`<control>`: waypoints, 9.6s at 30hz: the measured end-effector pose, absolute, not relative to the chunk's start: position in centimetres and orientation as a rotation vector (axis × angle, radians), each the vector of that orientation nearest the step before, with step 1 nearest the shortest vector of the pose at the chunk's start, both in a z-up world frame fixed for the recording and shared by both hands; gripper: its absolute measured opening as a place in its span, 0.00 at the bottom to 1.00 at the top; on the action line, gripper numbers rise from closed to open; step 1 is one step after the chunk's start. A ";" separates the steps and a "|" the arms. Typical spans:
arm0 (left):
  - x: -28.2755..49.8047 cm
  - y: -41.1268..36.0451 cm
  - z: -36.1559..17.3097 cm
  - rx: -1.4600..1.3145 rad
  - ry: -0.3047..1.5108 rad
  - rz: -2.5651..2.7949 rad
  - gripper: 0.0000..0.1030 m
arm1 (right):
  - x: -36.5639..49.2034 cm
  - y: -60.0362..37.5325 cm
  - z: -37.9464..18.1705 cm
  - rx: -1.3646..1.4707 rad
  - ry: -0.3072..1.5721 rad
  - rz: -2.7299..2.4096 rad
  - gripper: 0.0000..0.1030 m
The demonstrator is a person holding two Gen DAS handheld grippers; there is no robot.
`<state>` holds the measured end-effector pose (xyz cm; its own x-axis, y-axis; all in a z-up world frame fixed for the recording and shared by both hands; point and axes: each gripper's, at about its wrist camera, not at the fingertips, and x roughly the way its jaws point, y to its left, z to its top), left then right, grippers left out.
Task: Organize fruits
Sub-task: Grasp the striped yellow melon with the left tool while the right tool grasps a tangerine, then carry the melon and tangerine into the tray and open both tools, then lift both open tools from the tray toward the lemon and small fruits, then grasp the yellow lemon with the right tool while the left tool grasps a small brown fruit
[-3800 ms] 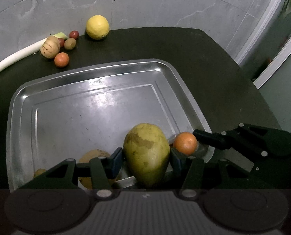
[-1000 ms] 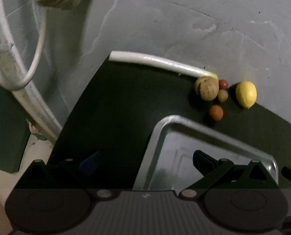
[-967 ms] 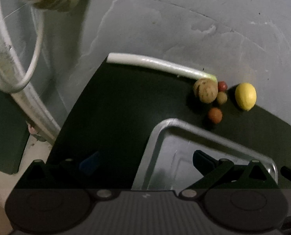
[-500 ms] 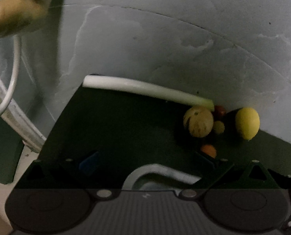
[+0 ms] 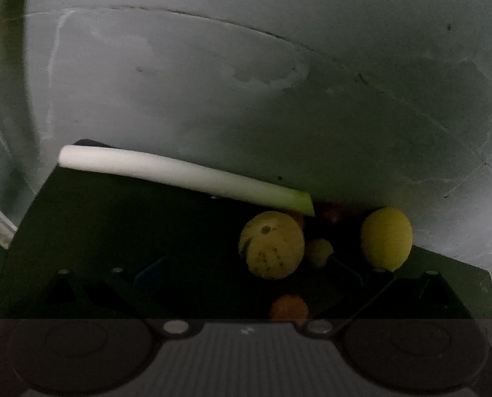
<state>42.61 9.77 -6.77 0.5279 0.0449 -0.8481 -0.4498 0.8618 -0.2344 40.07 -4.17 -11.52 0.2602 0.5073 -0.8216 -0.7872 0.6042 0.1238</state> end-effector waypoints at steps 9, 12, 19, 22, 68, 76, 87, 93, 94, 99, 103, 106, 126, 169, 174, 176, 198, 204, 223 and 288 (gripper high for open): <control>44.1 9.0 -7.6 -0.416 1.021 0.323 0.99 | 40.5 -3.9 -11.6 -0.333 0.943 0.940 0.85; 44.5 8.9 -7.5 -0.404 1.024 0.327 0.99 | 40.1 -4.1 -11.5 -0.334 0.934 0.955 0.75; 44.9 8.7 -7.4 -0.393 1.034 0.295 0.91 | 39.9 -4.2 -12.0 -0.347 0.943 0.970 0.57; 44.9 8.6 -7.5 -0.387 1.040 0.284 0.83 | 39.9 -4.0 -12.0 -0.352 0.938 0.978 0.51; 41.7 8.8 -6.5 -0.453 0.991 0.203 0.47 | 37.1 -5.3 -9.8 -0.339 0.916 0.858 0.30; 40.1 8.5 -5.2 -0.449 0.979 0.177 0.47 | 35.7 -5.5 -7.6 -0.328 0.908 0.822 0.30; 36.9 8.4 -3.9 -0.441 0.976 0.150 0.47 | 32.5 -6.0 -5.9 -0.330 0.900 0.796 0.30; 35.1 8.8 -3.5 -0.437 0.980 0.147 0.47 | 30.5 -5.6 -5.6 -0.326 0.900 0.795 0.30; 34.8 8.9 -3.4 -0.438 0.980 0.148 0.47 | 30.2 -5.6 -5.4 -0.326 0.900 0.797 0.30; 33.9 9.4 -3.3 -0.438 0.983 0.150 0.47 | 28.1 -5.1 -5.2 -0.332 0.905 0.804 0.30; 32.7 9.9 -3.4 -0.432 0.989 0.145 0.47 | 26.7 -4.9 -5.2 -0.343 0.912 0.810 0.30; 31.5 10.2 -3.5 -0.424 0.997 0.138 0.47 | 25.7 -4.8 -5.2 -0.350 0.920 0.811 0.30; 26.9 10.6 -3.9 -0.389 1.053 0.083 0.47 | 21.3 -4.0 -5.7 -0.450 0.925 0.858 0.30; 23.4 10.4 -4.1 -0.402 1.099 0.092 0.65 | 18.1 -4.6 -4.8 -0.548 0.891 0.841 0.62; 22.5 10.1 -3.3 -0.406 1.080 0.084 0.80 | 17.4 -6.6 -3.4 -0.511 0.888 0.785 0.77; 22.1 9.8 -2.9 -0.406 1.076 0.069 0.85 | 17.1 -7.5 -3.0 -0.493 0.892 0.760 0.80; 14.9 6.7 -0.9 -0.190 1.117 -0.023 0.99 | 13.8 -14.7 -0.8 -0.231 1.114 0.410 0.99; 13.6 6.0 -1.7 -0.185 1.164 -0.021 0.99 | 14.8 -15.0 -1.2 -0.211 1.137 0.364 0.99; 19.4 5.7 -1.6 -0.181 1.155 0.067 0.99 | 22.1 -14.8 -1.9 -0.231 1.087 0.492 0.99; 42.8 2.3 -8.0 0.111 0.901 0.135 0.91 | 52.1 -9.2 -11.2 -0.089 1.103 0.608 0.84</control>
